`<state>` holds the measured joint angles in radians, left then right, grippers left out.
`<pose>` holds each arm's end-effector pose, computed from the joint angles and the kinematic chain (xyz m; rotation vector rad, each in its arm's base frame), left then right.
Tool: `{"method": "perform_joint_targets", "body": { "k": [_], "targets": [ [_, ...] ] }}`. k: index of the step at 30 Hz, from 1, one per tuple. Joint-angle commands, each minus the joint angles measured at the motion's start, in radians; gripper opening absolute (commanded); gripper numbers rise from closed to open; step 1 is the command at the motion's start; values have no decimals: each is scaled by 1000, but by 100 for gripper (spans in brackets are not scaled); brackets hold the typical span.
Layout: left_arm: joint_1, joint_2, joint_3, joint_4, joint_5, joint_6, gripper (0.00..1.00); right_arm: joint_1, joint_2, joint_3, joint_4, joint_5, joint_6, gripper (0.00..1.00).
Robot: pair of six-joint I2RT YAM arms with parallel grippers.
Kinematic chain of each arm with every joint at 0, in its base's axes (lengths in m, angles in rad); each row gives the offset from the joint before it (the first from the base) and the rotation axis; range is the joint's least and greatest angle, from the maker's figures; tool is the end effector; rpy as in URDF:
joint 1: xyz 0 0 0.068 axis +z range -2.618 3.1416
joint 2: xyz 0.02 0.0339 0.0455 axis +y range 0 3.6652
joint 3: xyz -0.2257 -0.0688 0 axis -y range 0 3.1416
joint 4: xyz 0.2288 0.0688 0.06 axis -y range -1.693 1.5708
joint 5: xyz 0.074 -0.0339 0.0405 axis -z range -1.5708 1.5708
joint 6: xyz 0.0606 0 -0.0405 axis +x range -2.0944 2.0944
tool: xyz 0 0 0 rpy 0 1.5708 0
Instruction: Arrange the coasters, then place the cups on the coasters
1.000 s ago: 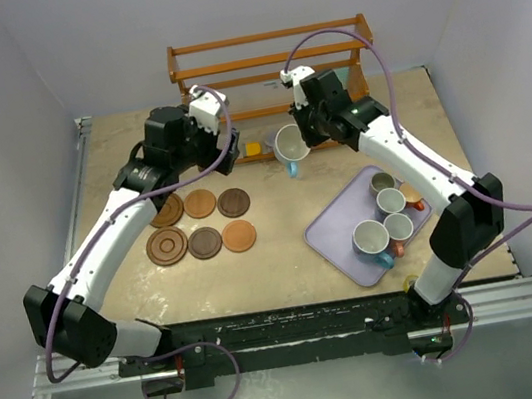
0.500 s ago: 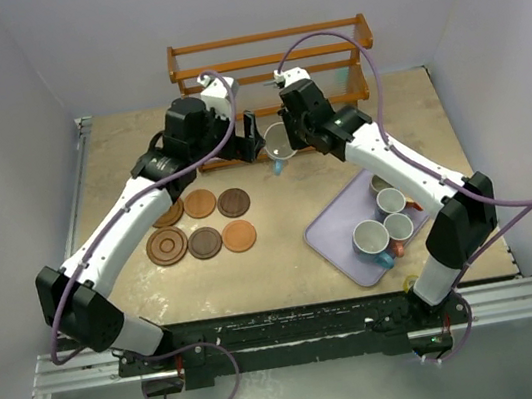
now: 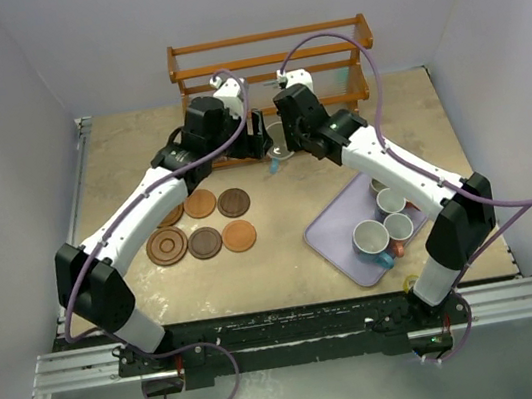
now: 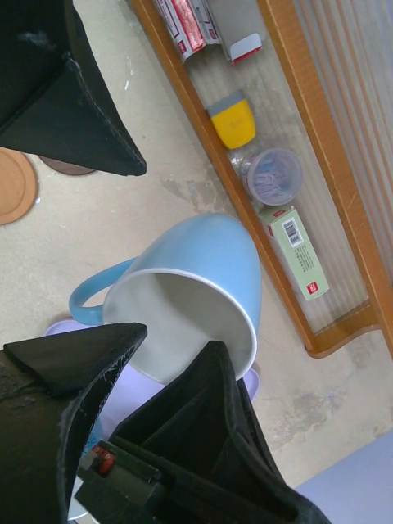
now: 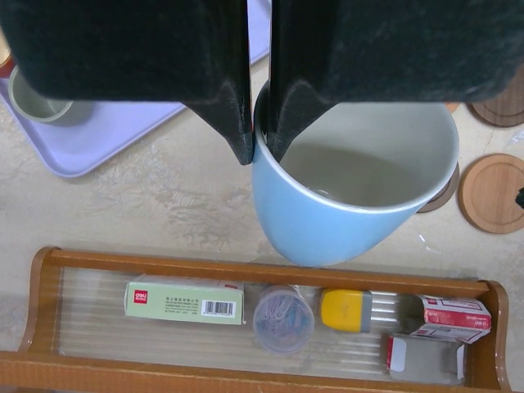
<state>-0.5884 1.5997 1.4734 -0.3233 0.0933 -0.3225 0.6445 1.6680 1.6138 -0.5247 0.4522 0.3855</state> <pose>0.3147 -0.2167 0.3114 0.3366 2.0564 -0.6625 0.3206 0.2079 0.3153 -0.0119 2.0882 0.1374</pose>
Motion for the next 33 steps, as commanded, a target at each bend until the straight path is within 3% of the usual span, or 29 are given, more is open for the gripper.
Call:
{"method": "perform_joint_targets", "body": {
  "k": [1,25,33],
  "targets": [
    [-8,7,51,53,-27,-34,68,12,-45,56,66,54,55,0],
    [-20,99,89,21,-68,-57,46,67,-50,89,40,90,92,0],
    [-20,110,104,20,-59,-50,29,86,-46,92,47,38,79,0]
  ]
}}
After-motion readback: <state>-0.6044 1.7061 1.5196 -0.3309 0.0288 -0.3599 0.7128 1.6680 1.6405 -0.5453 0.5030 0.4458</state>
